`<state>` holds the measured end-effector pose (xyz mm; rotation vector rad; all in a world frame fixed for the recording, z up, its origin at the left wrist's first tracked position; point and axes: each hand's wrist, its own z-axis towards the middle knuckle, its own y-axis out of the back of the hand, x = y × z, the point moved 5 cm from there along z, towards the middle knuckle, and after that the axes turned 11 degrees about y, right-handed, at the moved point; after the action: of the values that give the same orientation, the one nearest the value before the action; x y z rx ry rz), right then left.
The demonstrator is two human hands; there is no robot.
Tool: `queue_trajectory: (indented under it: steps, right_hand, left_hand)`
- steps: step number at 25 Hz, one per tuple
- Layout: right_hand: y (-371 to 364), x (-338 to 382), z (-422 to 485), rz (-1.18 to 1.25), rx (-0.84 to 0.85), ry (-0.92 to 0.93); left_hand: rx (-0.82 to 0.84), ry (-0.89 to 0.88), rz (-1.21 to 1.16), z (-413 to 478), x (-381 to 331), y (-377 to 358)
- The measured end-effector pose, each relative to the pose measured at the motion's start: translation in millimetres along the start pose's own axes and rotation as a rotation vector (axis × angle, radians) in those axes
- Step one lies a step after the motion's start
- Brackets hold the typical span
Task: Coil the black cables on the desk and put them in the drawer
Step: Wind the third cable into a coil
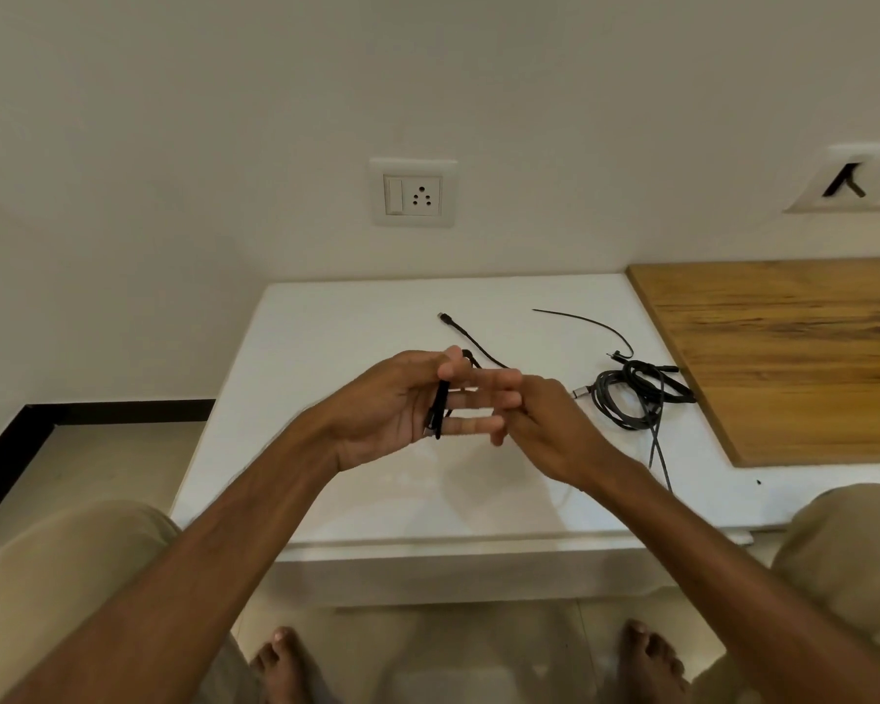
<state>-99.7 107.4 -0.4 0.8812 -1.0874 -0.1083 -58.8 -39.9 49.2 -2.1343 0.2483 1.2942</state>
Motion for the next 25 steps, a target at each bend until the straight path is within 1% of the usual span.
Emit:
queue_trajectory:
  steps: [4,9,14,16,20,22,24,25]
  right_hand:
    - [-14,9,-4,0.031,0.131,0.001]
    - [-27,26,-11,0.159,0.279,0.027]
    - [-38,41,-15,0.134,0.364,0.174]
    - [-41,46,-17,0.165,0.354,0.189]
    - [-31,55,-11,0.143,0.233,0.243]
    - [-27,54,-8,0.097,0.21,0.264]
    - [-29,46,-11,-0.028,0.272,0.24]
    - [-30,39,-12,-0.118,0.32,0.195]
  left_hand:
    - [-0.015,-0.132,-0.118,0,-7,9]
    - [-0.117,-0.24,-0.211,7,-7,24]
    - [-0.256,-0.295,-0.157,9,-7,34]
    - [-0.315,-0.291,-0.079,8,-6,38]
    - [-0.401,-0.268,0.081,11,-4,41]
    - [-0.446,-0.257,0.267,10,-5,37]
    - [-0.516,-0.271,0.501,9,-7,32]
    - [-0.557,-0.29,0.602,8,-6,32]
